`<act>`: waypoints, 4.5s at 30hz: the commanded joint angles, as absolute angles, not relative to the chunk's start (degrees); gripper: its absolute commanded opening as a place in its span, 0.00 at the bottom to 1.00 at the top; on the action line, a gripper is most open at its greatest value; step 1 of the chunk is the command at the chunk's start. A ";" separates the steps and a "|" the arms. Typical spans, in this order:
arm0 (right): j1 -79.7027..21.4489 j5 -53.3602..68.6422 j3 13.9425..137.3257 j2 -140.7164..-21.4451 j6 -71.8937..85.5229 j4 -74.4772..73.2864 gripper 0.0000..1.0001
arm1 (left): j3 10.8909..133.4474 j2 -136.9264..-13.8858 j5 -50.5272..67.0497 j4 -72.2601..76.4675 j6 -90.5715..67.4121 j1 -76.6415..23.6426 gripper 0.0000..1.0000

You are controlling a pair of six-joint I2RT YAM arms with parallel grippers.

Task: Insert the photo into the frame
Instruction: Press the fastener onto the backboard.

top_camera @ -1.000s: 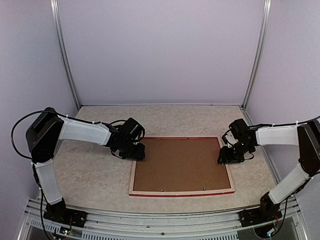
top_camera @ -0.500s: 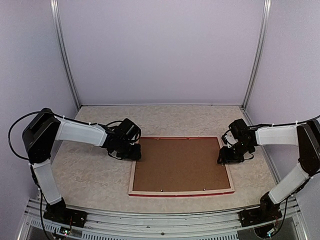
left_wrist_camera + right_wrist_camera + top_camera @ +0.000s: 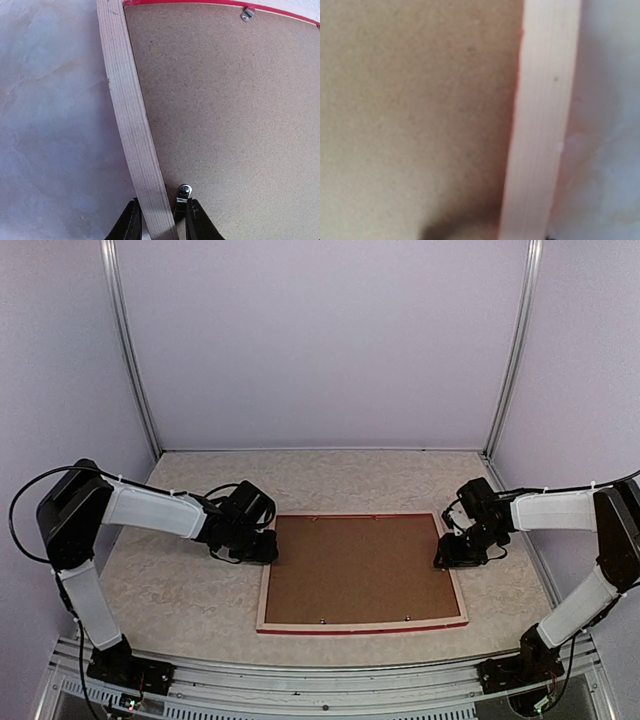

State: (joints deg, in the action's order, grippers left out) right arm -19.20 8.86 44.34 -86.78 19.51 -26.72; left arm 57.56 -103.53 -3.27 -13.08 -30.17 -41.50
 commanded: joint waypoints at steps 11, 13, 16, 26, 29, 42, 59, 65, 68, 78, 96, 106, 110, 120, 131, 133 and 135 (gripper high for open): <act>-19.88 9.35 44.69 -86.17 19.49 -27.13 0.51 | 53.37 -101.71 2.69 -13.38 -31.27 -37.92 0.41; -19.86 9.46 44.64 -86.30 19.43 -26.92 0.51 | 53.26 -101.73 2.70 -13.51 -31.29 -37.65 0.43; -19.86 9.51 44.60 -86.50 19.32 -26.82 0.51 | 53.45 -102.23 2.23 -13.90 -31.19 -37.62 0.44; -19.91 9.72 44.38 -86.64 19.12 -26.81 0.51 | 51.16 -101.91 3.61 -13.03 -32.52 -36.33 0.40; -19.87 9.90 44.38 -86.75 19.16 -26.80 0.51 | 50.05 -101.52 5.12 -11.99 -32.91 -35.66 0.41; -19.86 9.96 44.64 -86.92 18.96 -26.98 0.51 | 48.22 -102.98 7.95 -9.73 -34.25 -34.41 0.36; -19.86 10.35 44.19 -87.34 18.86 -26.65 0.50 | 53.22 -104.07 -9.42 -18.69 -32.92 -39.91 0.28; -19.86 10.61 44.38 -87.52 18.87 -26.57 0.50 | 54.16 -104.25 -12.60 -20.50 -32.61 -40.54 0.26; -19.87 10.49 44.28 -87.45 18.81 -26.55 0.50 | 54.36 -103.77 -14.05 -21.02 -32.50 -40.69 0.26; -19.87 10.80 44.07 -87.54 18.70 -26.46 0.50 | 53.89 -99.77 -4.65 -15.04 -31.76 -40.44 0.52; -19.86 11.22 44.21 -87.71 18.52 -26.28 0.50 | 54.23 -102.23 -3.81 -14.26 -31.90 -39.45 0.46; -19.86 11.36 43.99 -87.31 18.47 -26.54 0.50 | 53.35 -103.49 -2.69 -13.26 -33.31 -38.38 0.29; -19.86 11.36 43.98 -87.31 18.51 -26.55 0.49 | 51.40 -101.61 -3.17 -10.77 -34.40 -37.93 0.26; -19.91 11.52 43.80 -87.55 18.37 -26.33 0.49 | 51.46 -98.73 -1.50 -6.31 -31.88 -37.62 0.22; -19.87 11.51 43.90 -87.52 18.19 -26.30 0.49 | 53.60 -98.12 -1.30 -6.90 -30.57 -37.69 0.64; -19.88 11.46 43.85 -87.54 18.11 -26.37 0.49 | 54.01 -98.91 -1.55 -7.55 -30.18 -37.83 0.64; -19.86 11.39 43.86 -87.54 18.06 -26.36 0.49 | 54.21 -99.36 -1.70 -8.21 -29.79 -38.03 0.64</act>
